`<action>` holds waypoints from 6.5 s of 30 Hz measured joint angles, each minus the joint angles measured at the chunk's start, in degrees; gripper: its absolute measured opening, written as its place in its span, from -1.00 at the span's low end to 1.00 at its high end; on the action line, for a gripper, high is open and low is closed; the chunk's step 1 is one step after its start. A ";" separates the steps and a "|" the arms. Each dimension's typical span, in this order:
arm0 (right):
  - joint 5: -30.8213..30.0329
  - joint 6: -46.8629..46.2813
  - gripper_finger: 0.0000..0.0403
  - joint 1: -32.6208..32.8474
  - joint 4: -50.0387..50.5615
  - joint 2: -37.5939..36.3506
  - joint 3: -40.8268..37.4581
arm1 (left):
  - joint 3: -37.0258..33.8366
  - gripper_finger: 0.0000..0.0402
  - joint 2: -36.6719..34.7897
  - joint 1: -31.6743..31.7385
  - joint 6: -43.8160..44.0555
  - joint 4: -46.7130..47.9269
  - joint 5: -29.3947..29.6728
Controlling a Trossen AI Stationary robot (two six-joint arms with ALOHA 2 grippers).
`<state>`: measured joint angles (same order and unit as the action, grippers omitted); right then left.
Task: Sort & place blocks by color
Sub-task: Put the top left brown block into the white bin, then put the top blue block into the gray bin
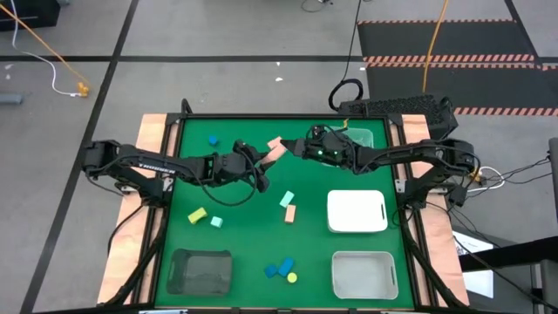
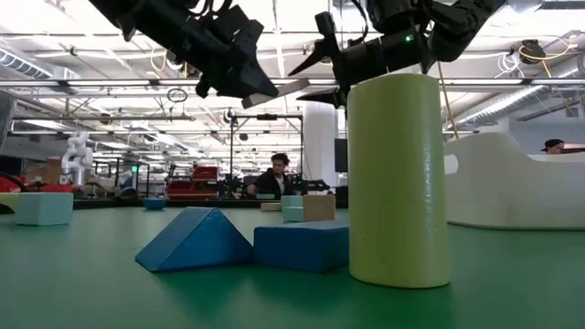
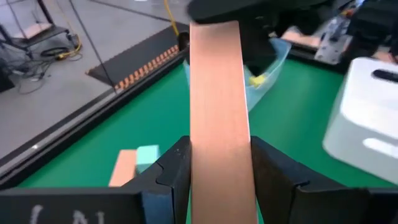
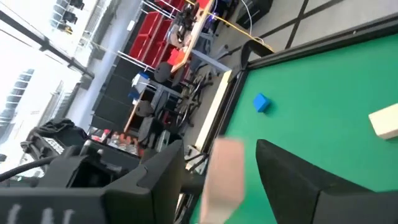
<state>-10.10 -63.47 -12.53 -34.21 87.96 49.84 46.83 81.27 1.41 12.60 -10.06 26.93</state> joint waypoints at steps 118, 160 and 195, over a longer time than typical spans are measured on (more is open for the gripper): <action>20.35 23.71 0.17 3.61 88.71 -30.56 -0.02 | -0.42 0.39 12.22 44.21 22.71 35.84 -6.12; 17.36 23.68 0.17 3.58 85.41 -30.56 -0.02 | -0.63 -0.76 10.77 42.04 22.76 39.08 -16.55; 17.25 25.27 0.17 3.58 84.97 -30.56 -0.04 | -0.63 0.52 -2.50 27.23 -26.14 55.03 -23.83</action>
<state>7.15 -38.20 -8.95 50.75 57.41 49.80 46.19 78.77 28.64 -13.54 44.97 3.10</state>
